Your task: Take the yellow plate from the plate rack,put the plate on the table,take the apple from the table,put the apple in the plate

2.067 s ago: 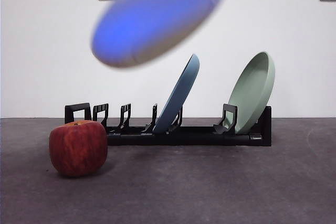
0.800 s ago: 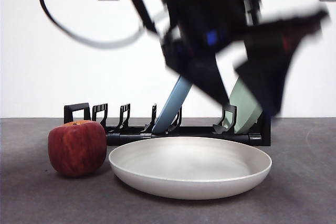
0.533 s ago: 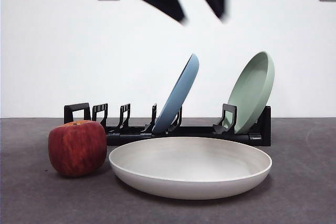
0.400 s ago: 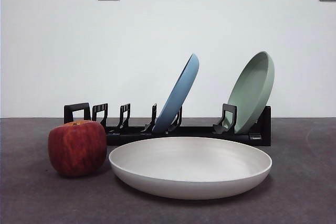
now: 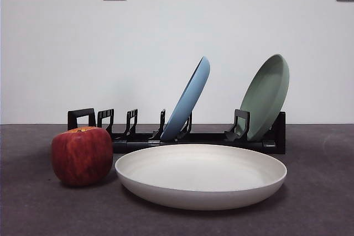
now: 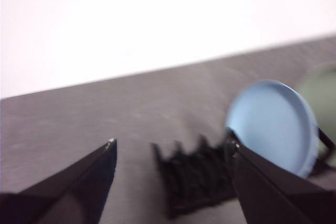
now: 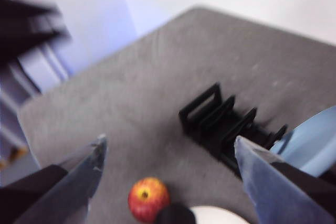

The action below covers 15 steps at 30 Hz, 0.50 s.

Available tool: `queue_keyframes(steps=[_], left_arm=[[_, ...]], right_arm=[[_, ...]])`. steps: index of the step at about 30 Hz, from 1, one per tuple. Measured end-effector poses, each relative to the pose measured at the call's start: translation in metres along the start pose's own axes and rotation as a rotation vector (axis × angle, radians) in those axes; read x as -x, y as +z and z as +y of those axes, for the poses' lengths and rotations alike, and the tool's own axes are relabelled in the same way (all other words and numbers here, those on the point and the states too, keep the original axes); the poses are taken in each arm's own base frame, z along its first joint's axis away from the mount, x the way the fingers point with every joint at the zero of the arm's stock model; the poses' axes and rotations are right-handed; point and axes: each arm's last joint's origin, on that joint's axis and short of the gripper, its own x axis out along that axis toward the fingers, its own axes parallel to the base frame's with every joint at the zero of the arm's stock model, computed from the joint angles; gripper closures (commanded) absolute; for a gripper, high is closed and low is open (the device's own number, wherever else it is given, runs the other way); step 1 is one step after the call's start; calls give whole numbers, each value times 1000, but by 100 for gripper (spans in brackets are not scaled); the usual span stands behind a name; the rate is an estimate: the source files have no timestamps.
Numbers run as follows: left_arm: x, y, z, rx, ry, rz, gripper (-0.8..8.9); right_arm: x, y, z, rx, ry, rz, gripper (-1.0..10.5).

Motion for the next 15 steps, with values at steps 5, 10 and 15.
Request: queue_keyframes(steps=[5,10,15], left_arm=[[42,2,25,52,86,-96,469],[80,-2,35,77,98,-179,471],[105,-13,41,80,98,-188,471]], right_arm=[[-46,-5,23,85,21,149,527],[-93,-16,42,160,34,250,528],[-153,-44,53,190,69,385,527]])
